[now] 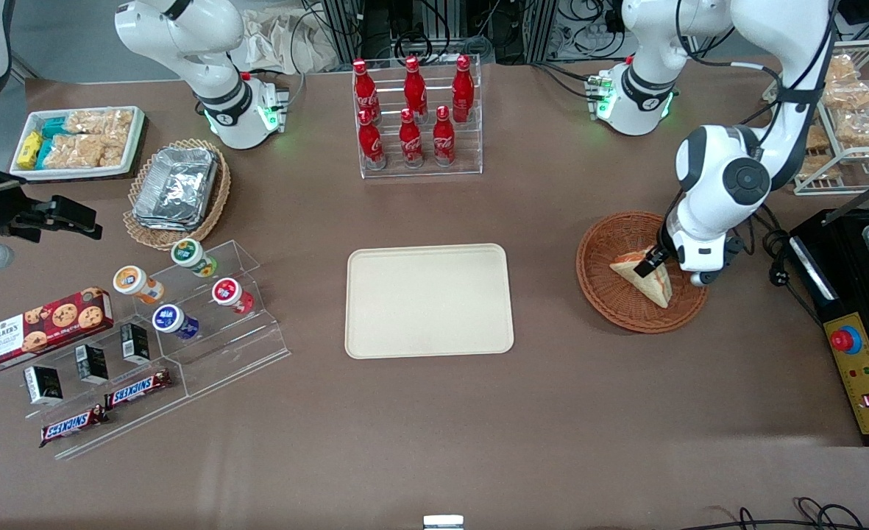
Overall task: Place sandwich from basket to tray
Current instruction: 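Lower the left gripper and grasp the wrapped sandwich in the basket, then lift the sandwich out of the basket toward the beige tray, then lower the sandwich onto the beige tray and open the left gripper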
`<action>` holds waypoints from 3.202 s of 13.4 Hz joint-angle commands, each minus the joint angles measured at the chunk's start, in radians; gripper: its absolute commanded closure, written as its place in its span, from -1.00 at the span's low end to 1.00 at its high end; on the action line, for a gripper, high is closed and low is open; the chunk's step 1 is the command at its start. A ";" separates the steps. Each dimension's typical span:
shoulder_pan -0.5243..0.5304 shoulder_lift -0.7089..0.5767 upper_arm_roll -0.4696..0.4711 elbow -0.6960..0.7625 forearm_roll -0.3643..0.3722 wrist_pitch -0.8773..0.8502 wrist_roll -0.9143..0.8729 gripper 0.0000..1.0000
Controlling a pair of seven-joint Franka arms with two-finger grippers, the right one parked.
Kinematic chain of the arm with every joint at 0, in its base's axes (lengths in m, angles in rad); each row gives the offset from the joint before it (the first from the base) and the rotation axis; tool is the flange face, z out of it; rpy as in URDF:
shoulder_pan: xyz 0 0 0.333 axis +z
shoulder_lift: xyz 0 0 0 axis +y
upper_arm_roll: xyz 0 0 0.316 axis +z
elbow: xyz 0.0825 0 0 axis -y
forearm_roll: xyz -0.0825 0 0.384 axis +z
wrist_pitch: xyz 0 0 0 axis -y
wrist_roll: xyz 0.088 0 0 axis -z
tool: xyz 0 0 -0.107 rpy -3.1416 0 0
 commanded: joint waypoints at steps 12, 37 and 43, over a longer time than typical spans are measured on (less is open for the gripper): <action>0.013 -0.095 -0.002 0.238 0.013 -0.357 0.237 1.00; -0.217 0.417 -0.347 0.811 0.200 -0.472 0.071 1.00; -0.257 0.523 -0.342 0.814 0.289 -0.387 0.067 1.00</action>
